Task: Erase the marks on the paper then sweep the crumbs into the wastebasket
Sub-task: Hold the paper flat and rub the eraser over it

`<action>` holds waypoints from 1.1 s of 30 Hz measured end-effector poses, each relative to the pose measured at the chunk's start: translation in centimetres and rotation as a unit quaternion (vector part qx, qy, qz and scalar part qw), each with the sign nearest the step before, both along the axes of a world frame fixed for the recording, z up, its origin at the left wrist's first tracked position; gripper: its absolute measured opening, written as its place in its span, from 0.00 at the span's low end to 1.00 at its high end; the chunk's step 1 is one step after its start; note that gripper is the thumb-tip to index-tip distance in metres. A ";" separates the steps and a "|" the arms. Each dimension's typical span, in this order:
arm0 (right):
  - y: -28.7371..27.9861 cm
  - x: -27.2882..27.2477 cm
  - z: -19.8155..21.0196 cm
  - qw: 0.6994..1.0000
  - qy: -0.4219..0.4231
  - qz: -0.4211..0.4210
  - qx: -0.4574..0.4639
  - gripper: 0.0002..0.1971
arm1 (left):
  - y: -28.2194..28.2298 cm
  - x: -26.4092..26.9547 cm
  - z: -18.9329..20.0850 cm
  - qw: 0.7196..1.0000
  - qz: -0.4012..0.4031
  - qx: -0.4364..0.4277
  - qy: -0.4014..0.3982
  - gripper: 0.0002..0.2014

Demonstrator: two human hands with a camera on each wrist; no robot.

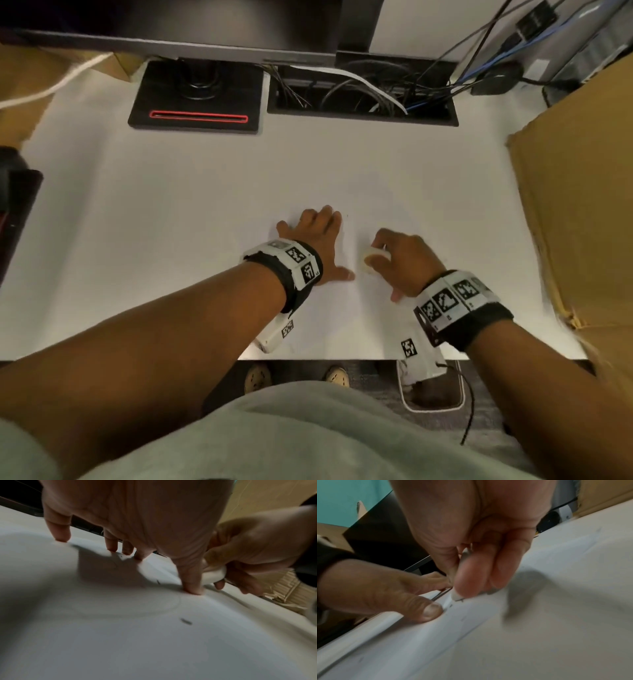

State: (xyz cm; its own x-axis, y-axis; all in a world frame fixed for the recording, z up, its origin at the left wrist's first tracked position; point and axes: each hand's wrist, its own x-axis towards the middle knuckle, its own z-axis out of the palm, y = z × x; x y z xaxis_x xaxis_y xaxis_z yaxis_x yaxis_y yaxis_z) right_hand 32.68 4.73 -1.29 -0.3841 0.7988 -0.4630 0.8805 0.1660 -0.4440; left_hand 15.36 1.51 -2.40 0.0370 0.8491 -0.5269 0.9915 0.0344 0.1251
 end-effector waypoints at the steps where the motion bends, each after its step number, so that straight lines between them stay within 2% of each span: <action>1: 0.6 0.0 0.0 1.000 -0.001 -0.002 0.010 0.04 | 0.1 -0.4 0.3 1.000 -0.004 -0.006 -0.001 0.51; 4: 2.3 -0.1 0.0 1.000 -0.005 -0.010 0.017 0.05 | 0.0 -2.2 0.9 0.998 -0.056 -0.008 0.022 0.48; 8: 4.0 -0.4 -0.2 0.999 -0.009 -0.029 0.040 0.05 | -0.5 -3.0 1.2 0.988 -0.128 0.030 0.076 0.48; 10: 4.3 -1.0 -0.4 0.998 -0.007 -0.036 0.044 0.05 | -0.5 -2.8 0.9 0.989 -0.132 0.047 0.051 0.52; 13: 4.1 -1.7 -0.1 0.998 -0.015 -0.046 0.051 0.07 | -0.3 -2.7 0.1 0.992 -0.122 0.011 0.002 0.59; 15: 3.0 -1.8 0.4 0.997 -0.005 -0.052 0.052 0.07 | -0.1 -2.8 -0.3 0.992 -0.127 -0.006 0.002 0.60; 20: -3.4 -2.2 0.4 0.998 0.012 0.048 -0.031 0.03 | -0.1 -2.5 -0.3 0.989 -0.141 -0.006 0.036 0.58; 24: -0.6 -1.9 0.6 0.999 -0.003 -0.019 0.038 0.05 | -0.3 -1.8 -0.2 0.991 -0.128 -0.010 0.040 0.56; 30: -2.1 -1.8 0.0 1.000 -0.004 0.016 0.010 0.04 | -0.4 -1.4 -0.7 0.990 -0.142 -0.008 0.008 0.58; 33: -0.4 -1.5 0.3 0.998 0.008 -0.042 0.044 0.05 | -0.5 -0.9 -1.0 0.992 -0.126 -0.015 -0.019 0.59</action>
State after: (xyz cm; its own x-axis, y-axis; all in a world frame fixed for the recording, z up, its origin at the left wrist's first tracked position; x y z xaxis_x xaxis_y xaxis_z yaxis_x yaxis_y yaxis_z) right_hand 31.18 4.30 -1.01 -0.3208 0.8658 -0.3840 0.8858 0.1307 -0.4453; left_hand 14.50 1.03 -3.44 0.2658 0.7944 -0.5462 0.9639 -0.2087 0.1655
